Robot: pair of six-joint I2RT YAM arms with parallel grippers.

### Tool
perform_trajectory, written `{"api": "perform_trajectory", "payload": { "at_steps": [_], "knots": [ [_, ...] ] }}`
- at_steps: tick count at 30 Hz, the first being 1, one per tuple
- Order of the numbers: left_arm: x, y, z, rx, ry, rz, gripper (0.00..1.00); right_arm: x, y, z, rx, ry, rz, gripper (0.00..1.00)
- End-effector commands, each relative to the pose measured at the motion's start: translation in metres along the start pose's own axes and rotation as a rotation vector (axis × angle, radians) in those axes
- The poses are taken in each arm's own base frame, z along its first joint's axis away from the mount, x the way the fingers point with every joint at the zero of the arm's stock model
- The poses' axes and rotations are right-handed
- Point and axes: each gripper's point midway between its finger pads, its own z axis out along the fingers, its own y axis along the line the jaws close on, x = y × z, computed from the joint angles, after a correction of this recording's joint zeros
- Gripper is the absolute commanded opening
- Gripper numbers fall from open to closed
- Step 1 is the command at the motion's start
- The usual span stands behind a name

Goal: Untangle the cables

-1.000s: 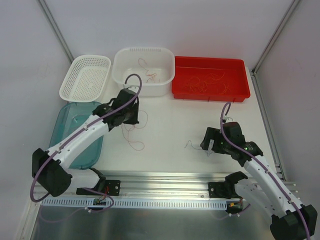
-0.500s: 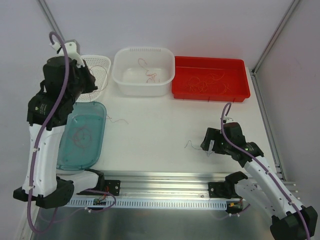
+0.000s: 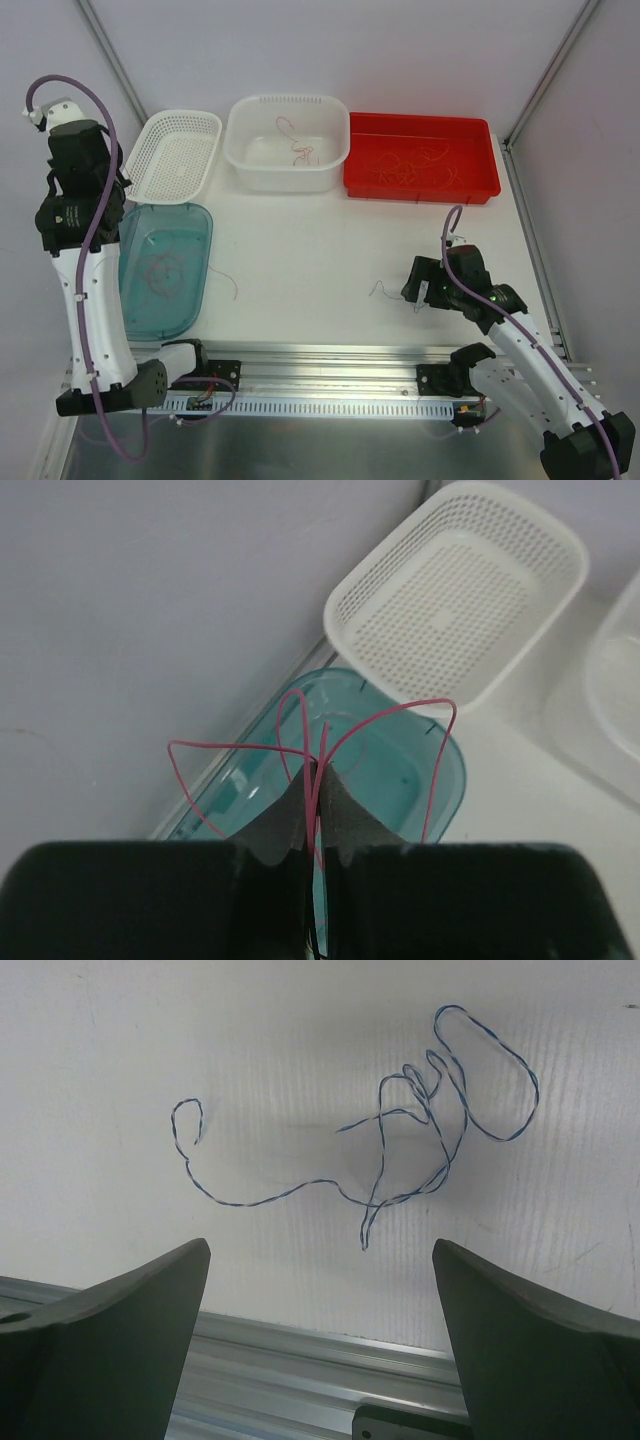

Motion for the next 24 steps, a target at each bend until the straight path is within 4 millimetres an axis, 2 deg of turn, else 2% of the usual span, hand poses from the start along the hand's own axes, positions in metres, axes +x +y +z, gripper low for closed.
{"api": "perform_trajectory", "payload": {
  "at_steps": [1, 2, 3, 4, 5, 6, 7, 11, 13, 14, 15, 16, 18, 19, 21, 24],
  "knots": [
    [0.031, 0.029, 0.032, -0.158, 0.06, -0.01, 0.0, -0.01, 0.009, -0.008, -0.029, -0.02, -0.021, 0.99],
    [0.067, 0.021, 0.05, -0.122, 0.154, -0.009, 0.0, -0.009, 0.009, -0.007, -0.031, -0.015, -0.02, 0.99],
    [0.078, 0.026, 0.062, -0.138, 0.171, -0.047, 0.0, -0.009, 0.009, -0.007, -0.031, -0.012, -0.02, 0.99],
    [0.094, 0.024, 0.071, -0.129, 0.208, -0.074, 0.0, -0.01, 0.01, -0.007, -0.035, -0.015, -0.017, 0.99],
    [0.13, 0.019, 0.084, -0.111, 0.296, -0.075, 0.0, -0.009, 0.01, -0.007, -0.035, -0.011, -0.019, 0.99],
    [0.146, 0.023, 0.091, -0.125, 0.333, -0.094, 0.0, -0.009, 0.01, -0.007, -0.037, -0.011, -0.02, 0.99],
    [0.177, 0.023, 0.102, -0.139, 0.403, -0.101, 0.0, -0.009, 0.01, -0.007, -0.034, -0.009, -0.023, 0.99],
    [0.234, 0.024, 0.118, -0.176, 0.557, -0.124, 0.12, -0.007, 0.008, -0.005, -0.028, -0.001, -0.026, 0.99],
    [0.25, 0.02, 0.122, -0.168, 0.614, -0.12, 0.24, -0.006, 0.009, -0.004, -0.033, 0.001, -0.024, 0.99],
    [0.253, 0.018, 0.121, -0.157, 0.626, -0.119, 0.36, -0.007, 0.01, -0.004, -0.037, 0.0, -0.021, 0.99],
    [0.255, 0.014, 0.12, -0.131, 0.636, -0.128, 0.56, -0.007, 0.011, -0.003, -0.039, 0.001, -0.023, 0.99],
    [0.255, 0.012, 0.119, -0.116, 0.636, -0.13, 0.66, -0.007, 0.011, -0.003, -0.038, 0.002, -0.023, 0.99],
    [0.252, 0.007, 0.116, -0.084, 0.63, -0.137, 0.78, -0.007, 0.011, -0.002, -0.038, 0.006, -0.023, 0.99],
    [0.248, 0.001, 0.112, -0.044, 0.621, -0.147, 0.88, -0.007, 0.012, -0.002, -0.042, 0.003, -0.023, 0.99],
    [0.245, -0.004, 0.106, -0.009, 0.615, -0.167, 0.93, -0.008, 0.012, -0.001, -0.04, 0.005, -0.021, 0.99],
    [0.241, -0.021, 0.089, 0.086, 0.605, -0.216, 0.96, -0.009, 0.013, 0.001, -0.045, 0.006, -0.021, 0.99]
  ]
}}
